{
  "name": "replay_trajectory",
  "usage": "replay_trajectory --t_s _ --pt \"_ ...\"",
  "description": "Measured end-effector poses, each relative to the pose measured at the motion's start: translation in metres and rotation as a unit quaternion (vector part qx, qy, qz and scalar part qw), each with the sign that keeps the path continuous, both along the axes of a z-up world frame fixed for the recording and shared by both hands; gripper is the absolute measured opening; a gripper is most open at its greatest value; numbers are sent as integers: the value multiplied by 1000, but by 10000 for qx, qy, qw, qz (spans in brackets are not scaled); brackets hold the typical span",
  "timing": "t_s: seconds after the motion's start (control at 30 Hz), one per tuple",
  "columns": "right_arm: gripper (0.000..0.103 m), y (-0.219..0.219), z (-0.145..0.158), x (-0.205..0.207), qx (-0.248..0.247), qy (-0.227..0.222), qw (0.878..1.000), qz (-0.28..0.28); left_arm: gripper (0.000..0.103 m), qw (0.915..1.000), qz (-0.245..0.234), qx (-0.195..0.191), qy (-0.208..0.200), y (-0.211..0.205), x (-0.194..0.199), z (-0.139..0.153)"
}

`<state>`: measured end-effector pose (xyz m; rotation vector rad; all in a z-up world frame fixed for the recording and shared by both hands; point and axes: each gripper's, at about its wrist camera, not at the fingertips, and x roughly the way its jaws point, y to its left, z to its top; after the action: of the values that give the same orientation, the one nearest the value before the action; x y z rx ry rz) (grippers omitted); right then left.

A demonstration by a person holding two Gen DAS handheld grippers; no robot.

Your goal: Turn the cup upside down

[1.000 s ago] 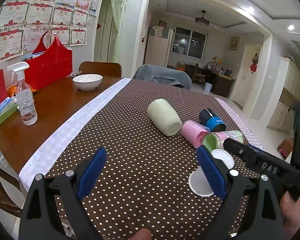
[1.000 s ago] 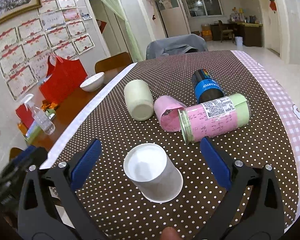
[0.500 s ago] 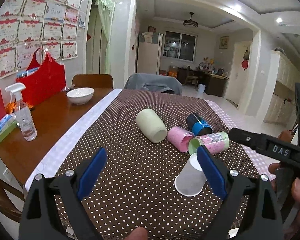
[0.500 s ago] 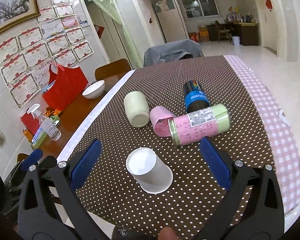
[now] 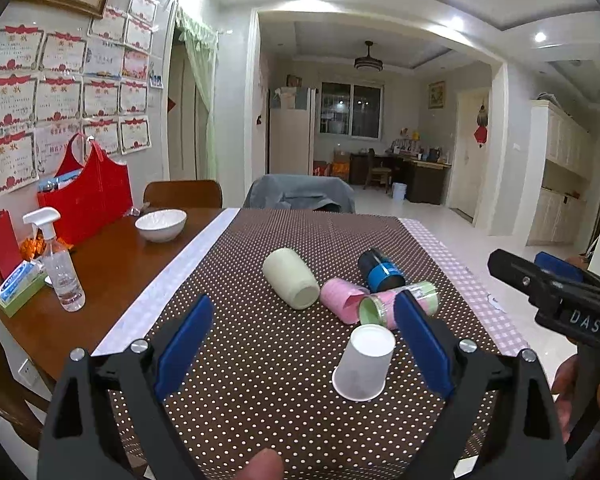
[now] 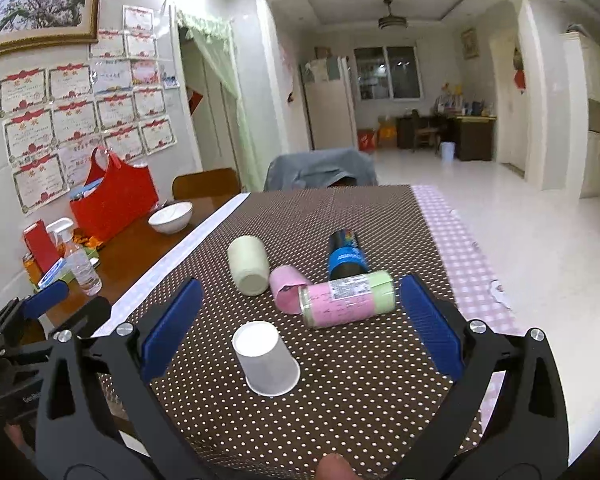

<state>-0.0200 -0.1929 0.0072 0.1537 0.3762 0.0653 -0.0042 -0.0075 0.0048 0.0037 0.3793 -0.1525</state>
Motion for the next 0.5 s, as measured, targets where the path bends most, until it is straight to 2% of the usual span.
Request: replay_trajectory --t_s 0.5 --pt "97 -1 8 -27 -177 -205 9994 -198 90 9993 66 -136 -345 -6 -28 19"
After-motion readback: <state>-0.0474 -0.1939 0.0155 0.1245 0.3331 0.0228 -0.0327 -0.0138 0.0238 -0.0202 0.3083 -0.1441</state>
